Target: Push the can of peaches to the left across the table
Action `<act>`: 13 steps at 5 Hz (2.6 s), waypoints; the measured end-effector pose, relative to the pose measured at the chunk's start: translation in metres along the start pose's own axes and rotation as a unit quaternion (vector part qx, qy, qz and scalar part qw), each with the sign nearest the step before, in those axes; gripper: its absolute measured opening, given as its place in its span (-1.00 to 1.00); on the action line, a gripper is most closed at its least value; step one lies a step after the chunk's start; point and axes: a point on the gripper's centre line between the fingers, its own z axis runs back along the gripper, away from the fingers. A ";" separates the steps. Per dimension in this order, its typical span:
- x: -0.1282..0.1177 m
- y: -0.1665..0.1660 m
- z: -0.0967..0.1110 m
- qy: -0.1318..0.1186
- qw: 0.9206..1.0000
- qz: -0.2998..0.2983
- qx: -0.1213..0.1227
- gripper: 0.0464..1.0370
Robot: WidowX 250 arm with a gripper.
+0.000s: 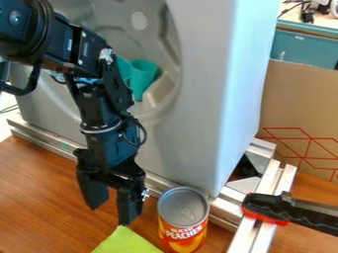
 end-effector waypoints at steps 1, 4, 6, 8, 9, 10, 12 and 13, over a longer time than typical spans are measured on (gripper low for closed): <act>-0.001 0.000 -0.003 0.006 1.000 0.003 0.000 0.93; 0.031 -0.053 0.010 -0.018 0.995 -0.070 0.073 0.93; 0.063 -0.090 -0.010 0.024 0.989 -0.114 0.090 0.93; 0.076 -0.123 -0.038 0.008 0.991 -0.124 0.057 0.93; 0.079 -0.130 -0.042 -0.012 0.992 -0.120 0.040 0.93; 0.072 -0.127 -0.047 -0.001 0.993 -0.109 0.043 0.93; 0.050 -0.101 -0.057 0.026 0.993 -0.095 0.067 0.93; 0.045 -0.081 -0.053 0.014 0.994 -0.080 0.072 0.93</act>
